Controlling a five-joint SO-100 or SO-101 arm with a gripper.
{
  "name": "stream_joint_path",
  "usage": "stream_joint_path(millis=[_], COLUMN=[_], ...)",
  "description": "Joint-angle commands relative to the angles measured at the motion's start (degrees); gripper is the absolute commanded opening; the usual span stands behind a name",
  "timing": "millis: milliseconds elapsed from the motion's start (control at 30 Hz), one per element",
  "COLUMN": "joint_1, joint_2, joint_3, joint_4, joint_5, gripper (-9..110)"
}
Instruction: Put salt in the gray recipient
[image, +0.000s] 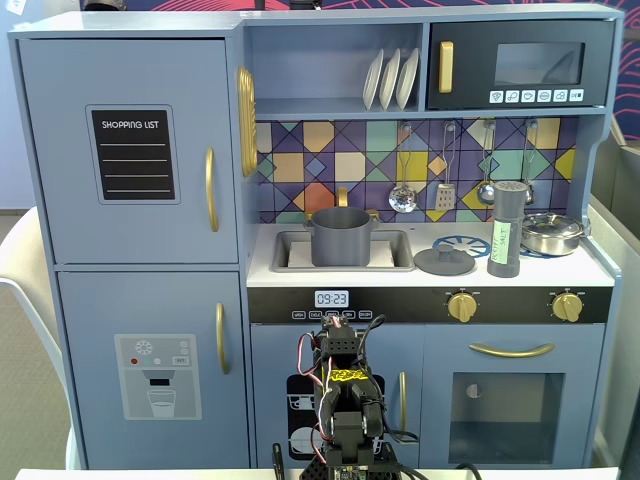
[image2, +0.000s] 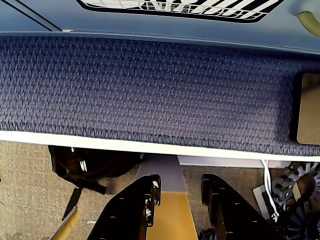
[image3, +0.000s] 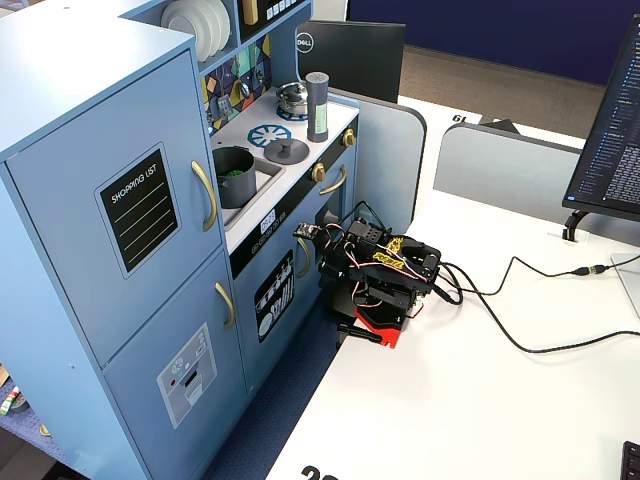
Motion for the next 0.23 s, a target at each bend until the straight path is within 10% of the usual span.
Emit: stream_joint_path(millis=[0,200], joint_1=[-0.44,-0.44], joint_2=[0.35,0.35], joint_3=[-0.44,-0.44], joint_4=[0.26,0.26], joint_5=[-1.32,-1.32], gripper=[3,4])
